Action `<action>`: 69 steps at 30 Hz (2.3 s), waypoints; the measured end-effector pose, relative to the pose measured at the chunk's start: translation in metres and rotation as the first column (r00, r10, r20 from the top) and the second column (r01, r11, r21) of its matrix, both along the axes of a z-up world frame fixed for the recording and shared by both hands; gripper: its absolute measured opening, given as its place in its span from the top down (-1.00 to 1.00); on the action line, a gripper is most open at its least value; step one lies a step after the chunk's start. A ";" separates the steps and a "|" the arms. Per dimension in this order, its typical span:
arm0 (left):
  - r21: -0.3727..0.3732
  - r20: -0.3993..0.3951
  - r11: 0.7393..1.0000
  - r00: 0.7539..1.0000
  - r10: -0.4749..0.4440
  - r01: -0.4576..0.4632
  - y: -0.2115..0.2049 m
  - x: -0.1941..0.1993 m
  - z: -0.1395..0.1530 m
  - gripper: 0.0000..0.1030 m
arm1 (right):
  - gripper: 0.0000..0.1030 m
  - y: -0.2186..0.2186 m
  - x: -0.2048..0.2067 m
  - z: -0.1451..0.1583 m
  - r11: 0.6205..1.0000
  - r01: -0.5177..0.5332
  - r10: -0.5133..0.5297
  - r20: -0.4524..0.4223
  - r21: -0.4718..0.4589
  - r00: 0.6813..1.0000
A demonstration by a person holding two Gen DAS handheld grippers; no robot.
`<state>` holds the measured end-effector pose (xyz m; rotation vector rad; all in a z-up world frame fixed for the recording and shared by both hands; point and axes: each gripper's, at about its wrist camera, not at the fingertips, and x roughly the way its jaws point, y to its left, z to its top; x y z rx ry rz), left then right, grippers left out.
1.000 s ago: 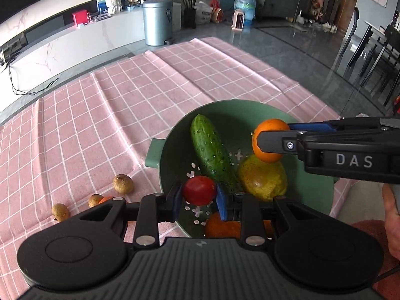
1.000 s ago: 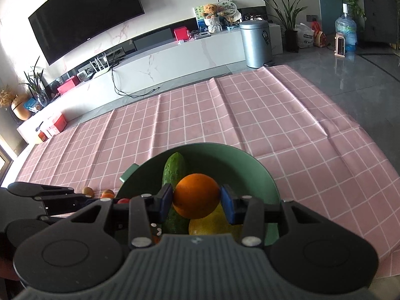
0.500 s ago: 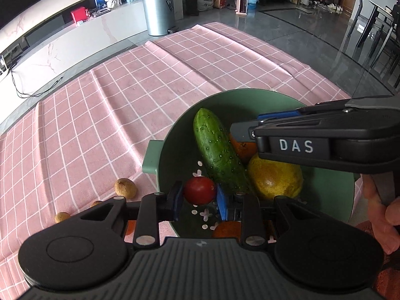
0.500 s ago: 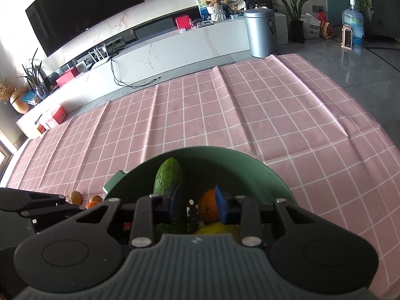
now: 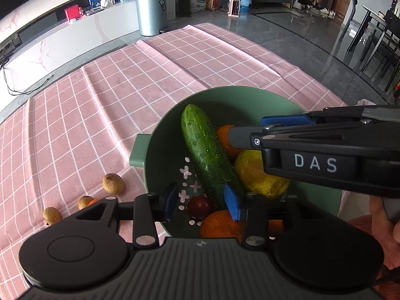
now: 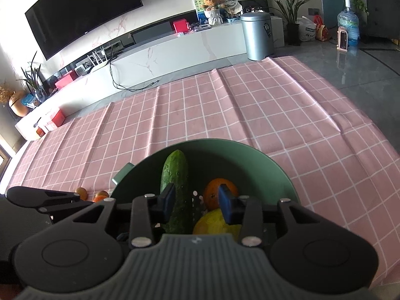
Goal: Organize fruits
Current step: 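Open both tools over the colander to drop tomato and orange, then withdraw, then grasp a small brown fruit with the left tool while the right tool grasps the last orange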
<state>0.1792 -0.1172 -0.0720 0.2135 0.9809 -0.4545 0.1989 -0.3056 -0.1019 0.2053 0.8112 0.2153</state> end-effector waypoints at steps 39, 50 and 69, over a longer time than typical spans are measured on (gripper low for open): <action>-0.156 0.097 0.899 0.899 0.426 -0.409 0.180 -0.069 0.037 -0.18 | -0.58 0.142 -0.119 0.008 0.995 0.004 0.014 0.182 -0.095 0.983; -0.167 0.036 0.909 0.919 0.393 -0.383 0.197 -0.064 0.009 -0.13 | -0.40 0.178 -0.114 -0.016 0.982 -0.038 0.070 0.170 -0.185 0.983; -0.143 0.092 0.949 0.951 0.296 -0.282 0.187 -0.005 -0.021 0.09 | 0.07 0.216 -0.043 -0.046 0.907 -0.112 0.174 0.117 -0.406 0.978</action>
